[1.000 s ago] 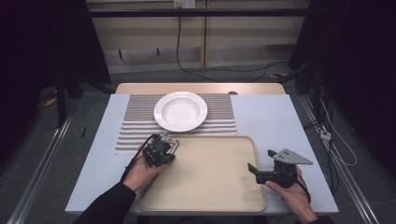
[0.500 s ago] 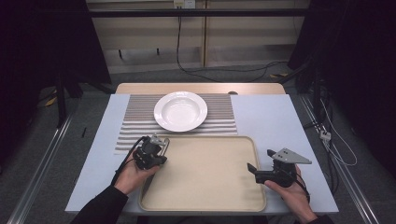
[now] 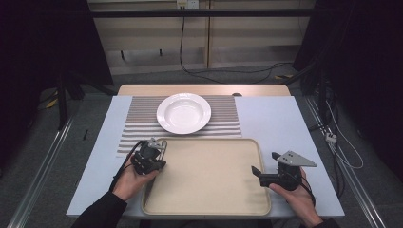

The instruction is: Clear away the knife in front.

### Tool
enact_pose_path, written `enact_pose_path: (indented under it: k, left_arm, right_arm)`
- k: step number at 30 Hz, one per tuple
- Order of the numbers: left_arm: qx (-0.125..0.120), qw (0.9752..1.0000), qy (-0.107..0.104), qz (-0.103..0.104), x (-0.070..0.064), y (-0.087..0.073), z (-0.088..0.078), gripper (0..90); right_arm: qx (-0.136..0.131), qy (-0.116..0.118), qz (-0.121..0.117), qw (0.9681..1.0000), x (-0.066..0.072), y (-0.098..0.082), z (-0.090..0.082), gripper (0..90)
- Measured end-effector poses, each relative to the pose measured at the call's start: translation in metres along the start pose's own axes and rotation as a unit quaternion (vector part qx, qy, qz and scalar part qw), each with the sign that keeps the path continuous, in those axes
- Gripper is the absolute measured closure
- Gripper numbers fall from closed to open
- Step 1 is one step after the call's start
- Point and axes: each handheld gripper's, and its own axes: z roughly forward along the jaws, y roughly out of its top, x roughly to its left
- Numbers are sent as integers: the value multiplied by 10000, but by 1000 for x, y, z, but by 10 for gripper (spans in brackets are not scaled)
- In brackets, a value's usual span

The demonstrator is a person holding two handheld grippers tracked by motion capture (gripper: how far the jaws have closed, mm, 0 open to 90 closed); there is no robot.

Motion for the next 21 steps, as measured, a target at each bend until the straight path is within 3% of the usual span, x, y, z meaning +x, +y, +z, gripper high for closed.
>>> enact_pose_path:
  k: [5, 9, 10, 11, 17, 21]
  left_arm:
    - [95, 9999, 75, -25, 0, -2, -3, 900]
    - [94, 9998, 144, 73, -3, -4, -4, 900]
    - [82, 9996, 251, 59, -5, -5, -4, 900]
    - [76, 9998, 171, 56, -4, -5, -4, 900]
    - [97, 9997, 209, 61, -6, -6, -5, 900]
    - [-51, 10000, 78, 14, -4, -6, -6, 900]
  right_arm:
    - [2, -9, 11, 10000, 0, 0, 0, 60]
    - [-5, -7, -10, 10000, 0, 0, 0, 60]
    - [-1, -3, -11, 10000, 0, 0, 0, 60]
    - [5, -8, 2, 10000, 0, 0, 0, 60]
    - [0, -19, 33, 10000, 0, 0, -1, 60]
    - [0, -19, 29, 10000, 0, 0, -1, 60]
